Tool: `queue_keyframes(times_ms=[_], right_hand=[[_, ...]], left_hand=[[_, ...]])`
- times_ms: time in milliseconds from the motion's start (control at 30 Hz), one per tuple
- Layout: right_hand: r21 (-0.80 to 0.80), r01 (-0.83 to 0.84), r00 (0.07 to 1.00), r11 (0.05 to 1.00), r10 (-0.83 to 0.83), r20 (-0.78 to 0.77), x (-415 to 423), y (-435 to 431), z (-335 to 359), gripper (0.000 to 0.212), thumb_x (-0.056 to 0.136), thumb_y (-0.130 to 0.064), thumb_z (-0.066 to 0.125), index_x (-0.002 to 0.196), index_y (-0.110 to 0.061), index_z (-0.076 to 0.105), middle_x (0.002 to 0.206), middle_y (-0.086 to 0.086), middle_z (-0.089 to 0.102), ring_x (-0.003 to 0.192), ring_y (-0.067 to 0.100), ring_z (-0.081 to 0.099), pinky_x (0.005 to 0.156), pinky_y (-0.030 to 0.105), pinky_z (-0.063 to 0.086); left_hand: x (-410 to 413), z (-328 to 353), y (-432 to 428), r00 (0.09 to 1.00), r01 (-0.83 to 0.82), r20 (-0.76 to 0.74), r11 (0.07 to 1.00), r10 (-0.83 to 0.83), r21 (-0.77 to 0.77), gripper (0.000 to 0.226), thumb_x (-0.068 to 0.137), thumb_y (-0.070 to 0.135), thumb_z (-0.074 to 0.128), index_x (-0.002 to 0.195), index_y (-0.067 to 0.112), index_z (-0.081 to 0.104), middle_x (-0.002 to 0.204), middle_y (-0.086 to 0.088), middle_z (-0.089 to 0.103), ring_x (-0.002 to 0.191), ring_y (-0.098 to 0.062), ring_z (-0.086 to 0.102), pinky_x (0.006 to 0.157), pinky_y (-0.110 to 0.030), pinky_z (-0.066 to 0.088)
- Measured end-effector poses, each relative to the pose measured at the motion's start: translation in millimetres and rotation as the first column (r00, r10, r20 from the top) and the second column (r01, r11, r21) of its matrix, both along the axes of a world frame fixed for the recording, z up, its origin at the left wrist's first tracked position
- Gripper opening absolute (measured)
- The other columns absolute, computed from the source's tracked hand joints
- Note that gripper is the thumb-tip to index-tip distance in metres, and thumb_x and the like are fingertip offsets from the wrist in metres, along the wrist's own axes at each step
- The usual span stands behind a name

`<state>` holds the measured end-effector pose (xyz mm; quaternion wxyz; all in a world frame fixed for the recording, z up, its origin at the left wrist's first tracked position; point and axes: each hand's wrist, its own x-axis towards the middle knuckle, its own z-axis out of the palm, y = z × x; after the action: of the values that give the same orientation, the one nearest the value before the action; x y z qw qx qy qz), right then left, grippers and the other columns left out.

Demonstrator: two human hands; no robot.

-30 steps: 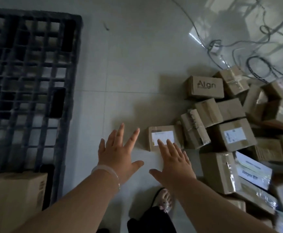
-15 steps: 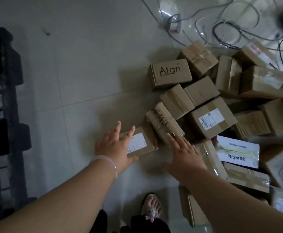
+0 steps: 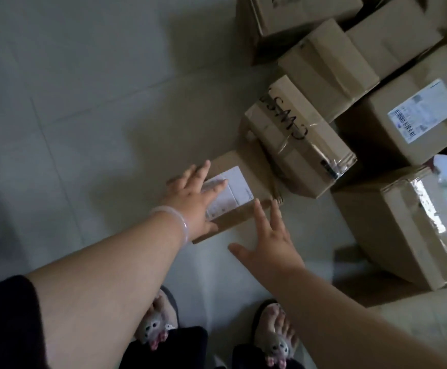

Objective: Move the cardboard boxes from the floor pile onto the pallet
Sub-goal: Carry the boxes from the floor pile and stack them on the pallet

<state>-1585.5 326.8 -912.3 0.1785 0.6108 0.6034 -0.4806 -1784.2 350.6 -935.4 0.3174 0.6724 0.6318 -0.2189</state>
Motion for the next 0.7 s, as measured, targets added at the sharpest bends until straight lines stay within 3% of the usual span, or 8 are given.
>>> queue_keyframes(times_ms=[100,200,300,367,400,467,567,700], right_hand=[[0.041,0.031,0.999,0.999,-0.030,-0.028,-5.1,-3.6,-15.4,0.102,0.084,-0.064,0.062,0.152,-0.048,-0.013,0.153,-0.019,-0.038,0.151,0.019,0.012,0.112,0.035,0.032],[0.123,0.024,0.999,0.992,-0.020,-0.030,-10.3,1.7,-27.0,0.104,0.082,-0.061,0.066,0.152,-0.048,-0.010,0.151,-0.023,-0.038,0.151,0.019,0.015,0.113,0.037,0.033],[0.121,0.014,1.000,0.993,-0.017,0.024,-11.5,15.4,-36.7,0.111,0.079,-0.055,0.073,0.142,-0.062,-0.018,0.155,-0.017,-0.031,0.151,0.028,0.013,0.114,0.044,0.034],[0.023,0.043,0.999,0.999,-0.043,0.015,-12.8,24.2,-39.6,0.122,0.076,-0.048,0.080,0.127,-0.074,-0.028,0.162,-0.005,-0.012,0.144,0.032,0.030,0.099,0.039,0.047],[-0.018,0.059,0.998,0.998,-0.059,-0.001,-14.1,26.5,-40.9,0.127,0.075,-0.044,0.082,0.121,-0.076,-0.031,0.162,-0.001,0.001,0.137,0.031,0.040,0.089,0.034,0.048],[-0.018,0.077,0.996,0.997,-0.077,-0.039,-17.0,28.8,-43.0,0.130,0.074,-0.037,0.085,0.119,-0.077,-0.031,0.157,0.003,0.016,0.129,0.028,0.047,0.084,0.029,0.044],[0.031,0.054,0.994,0.998,-0.051,-0.097,-26.1,30.8,-34.0,0.129,0.073,-0.033,0.086,0.132,-0.071,-0.022,0.160,0.001,0.008,0.136,0.026,0.041,0.088,0.024,0.039],[0.043,-0.067,0.986,0.997,0.073,-0.148,-48.5,37.8,5.5,0.125,0.074,-0.030,0.085,0.140,-0.068,-0.014,0.164,-0.008,-0.010,0.143,0.023,0.032,0.092,0.024,0.042]], left_hand=[[-1.7,-4.0,-21.9,0.998,-0.057,-0.018,0.985,0.061,0.165,0.087,0.080,0.063,0.063,0.150,0.050,0.012,0.162,0.004,-0.009,0.141,-0.028,0.010,0.112,-0.043,0.026],[-5.2,-3.6,-36.9,0.982,-0.188,0.039,0.965,0.184,0.181,0.081,0.080,0.058,0.066,0.148,0.051,0.022,0.154,0.001,0.014,0.129,-0.029,0.031,0.105,-0.038,0.033],[-11.6,-11.8,-44.5,0.941,-0.315,0.136,0.949,0.310,0.015,0.096,0.083,0.053,0.068,0.146,0.058,-0.004,0.158,-0.001,0.001,0.139,-0.033,0.027,0.109,-0.039,0.032],[-12.9,-17.7,-42.8,0.899,-0.371,0.211,0.923,0.384,-0.102,0.111,0.084,0.048,0.070,0.131,0.065,-0.029,0.162,-0.002,-0.005,0.142,-0.034,0.026,0.111,-0.039,0.031],[-12.1,-21.0,-41.1,0.883,-0.375,0.255,0.919,0.394,-0.122,0.114,0.085,0.043,0.071,0.127,0.063,-0.033,0.162,-0.005,0.003,0.140,-0.033,0.031,0.110,-0.037,0.032],[-11.8,-23.9,-38.4,0.855,-0.390,0.319,0.912,0.409,-0.123,0.117,0.084,0.036,0.074,0.133,0.056,-0.031,0.157,-0.005,0.022,0.132,-0.027,0.041,0.108,-0.037,0.037],[-17.2,-13.9,-44.1,0.798,-0.482,0.346,0.867,0.493,-0.122,0.115,0.084,0.036,0.074,0.141,0.055,-0.025,0.147,-0.004,0.033,0.126,-0.025,0.046,0.105,-0.041,0.041],[-35.9,26.3,-64.4,0.677,-0.616,0.441,0.782,0.589,-0.099,0.116,0.084,0.030,0.075,0.129,0.064,-0.025,0.145,-0.003,0.034,0.129,-0.021,0.044,0.107,-0.042,0.041]])
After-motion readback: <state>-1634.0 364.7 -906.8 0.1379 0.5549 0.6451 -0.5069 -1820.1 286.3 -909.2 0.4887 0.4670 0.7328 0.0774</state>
